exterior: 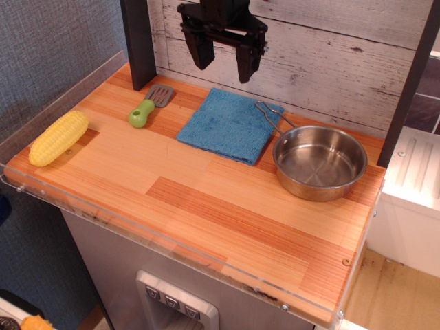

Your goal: Move the blue towel between the green spatula and the pot

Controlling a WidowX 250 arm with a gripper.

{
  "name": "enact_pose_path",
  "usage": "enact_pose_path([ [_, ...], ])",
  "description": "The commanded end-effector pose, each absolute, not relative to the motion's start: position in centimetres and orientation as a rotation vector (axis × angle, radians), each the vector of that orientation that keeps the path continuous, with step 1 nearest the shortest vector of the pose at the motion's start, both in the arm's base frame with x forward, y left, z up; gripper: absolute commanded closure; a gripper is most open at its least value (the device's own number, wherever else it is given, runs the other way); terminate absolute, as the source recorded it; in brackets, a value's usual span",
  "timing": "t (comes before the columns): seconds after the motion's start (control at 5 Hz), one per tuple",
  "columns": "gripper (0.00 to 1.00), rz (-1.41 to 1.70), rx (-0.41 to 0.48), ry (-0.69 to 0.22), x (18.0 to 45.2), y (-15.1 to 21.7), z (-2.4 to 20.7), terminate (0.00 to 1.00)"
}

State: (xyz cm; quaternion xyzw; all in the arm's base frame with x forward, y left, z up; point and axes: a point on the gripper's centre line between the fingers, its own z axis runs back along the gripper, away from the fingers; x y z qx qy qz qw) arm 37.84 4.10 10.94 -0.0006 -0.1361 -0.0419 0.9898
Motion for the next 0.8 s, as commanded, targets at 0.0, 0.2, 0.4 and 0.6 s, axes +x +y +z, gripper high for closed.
enact_pose_path([
  [0.0,0.0,-0.076,0.008,-0.287,33.2,5.2,13.3,0.0],
  [0.2,0.0,-0.092,0.019,-0.261,31.6,5.5,13.0,0.0],
  [0.4,0.0,-0.092,0.019,-0.261,31.6,5.5,13.0,0.0],
  [0.6,0.0,-0.092,0.019,-0.261,31.6,5.5,13.0,1.0],
])
